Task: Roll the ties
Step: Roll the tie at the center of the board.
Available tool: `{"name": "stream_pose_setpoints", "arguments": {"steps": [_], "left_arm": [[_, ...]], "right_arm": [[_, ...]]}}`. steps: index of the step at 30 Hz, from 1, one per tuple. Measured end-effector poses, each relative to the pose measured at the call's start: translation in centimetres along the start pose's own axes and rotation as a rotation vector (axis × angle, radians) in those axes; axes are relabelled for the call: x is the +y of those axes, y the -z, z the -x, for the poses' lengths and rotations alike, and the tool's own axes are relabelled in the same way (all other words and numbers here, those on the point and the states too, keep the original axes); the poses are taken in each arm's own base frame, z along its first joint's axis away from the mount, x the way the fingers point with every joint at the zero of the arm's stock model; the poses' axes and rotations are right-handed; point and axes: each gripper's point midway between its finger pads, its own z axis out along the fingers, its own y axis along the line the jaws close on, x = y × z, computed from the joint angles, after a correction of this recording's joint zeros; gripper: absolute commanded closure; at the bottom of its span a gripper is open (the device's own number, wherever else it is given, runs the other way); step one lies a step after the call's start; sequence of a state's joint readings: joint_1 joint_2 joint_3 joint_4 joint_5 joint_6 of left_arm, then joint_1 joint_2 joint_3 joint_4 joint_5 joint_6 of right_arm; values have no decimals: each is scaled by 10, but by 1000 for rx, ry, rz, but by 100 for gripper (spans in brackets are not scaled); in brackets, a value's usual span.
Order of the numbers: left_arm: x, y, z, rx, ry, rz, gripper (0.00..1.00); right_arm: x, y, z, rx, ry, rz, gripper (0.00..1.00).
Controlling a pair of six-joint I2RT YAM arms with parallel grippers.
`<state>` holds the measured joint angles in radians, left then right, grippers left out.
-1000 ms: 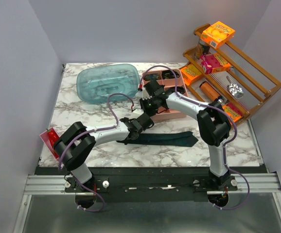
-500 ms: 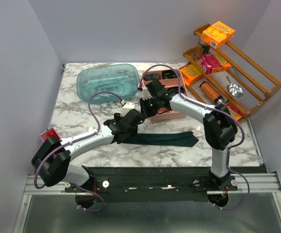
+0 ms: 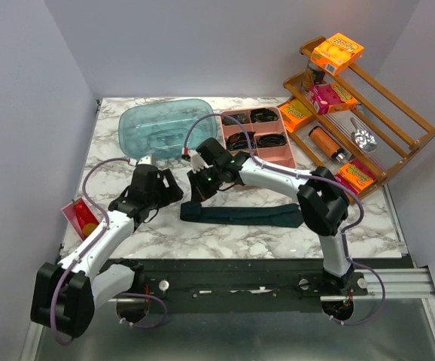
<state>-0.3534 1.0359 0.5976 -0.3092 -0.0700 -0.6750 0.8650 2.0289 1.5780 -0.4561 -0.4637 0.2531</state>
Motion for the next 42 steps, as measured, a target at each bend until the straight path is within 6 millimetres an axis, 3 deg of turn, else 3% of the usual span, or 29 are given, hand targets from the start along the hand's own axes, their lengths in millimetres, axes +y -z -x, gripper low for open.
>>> {"name": "stream_pose_setpoints", "arguments": {"steps": [5, 16, 23, 32, 35, 42], "left_arm": [[11, -6, -17, 59, 95, -81, 14], [4, -21, -61, 158, 149, -231, 21], [-7, -27, -63, 139, 169, -319, 38], [-13, -30, -73, 155, 180, -390, 52], [-15, -32, -74, 154, 181, -404, 62], [-17, -34, -72, 148, 179, -421, 98]], "right_arm": [[-3, -20, -18, 57, -10, -2, 96], [-23, -24, -37, 92, -24, -72, 96], [-27, -25, -43, 105, -30, -82, 96], [-28, -25, -45, 107, -33, -85, 96], [-27, -26, -45, 107, -33, -81, 96], [-27, -25, -43, 104, -35, -68, 96]]}}
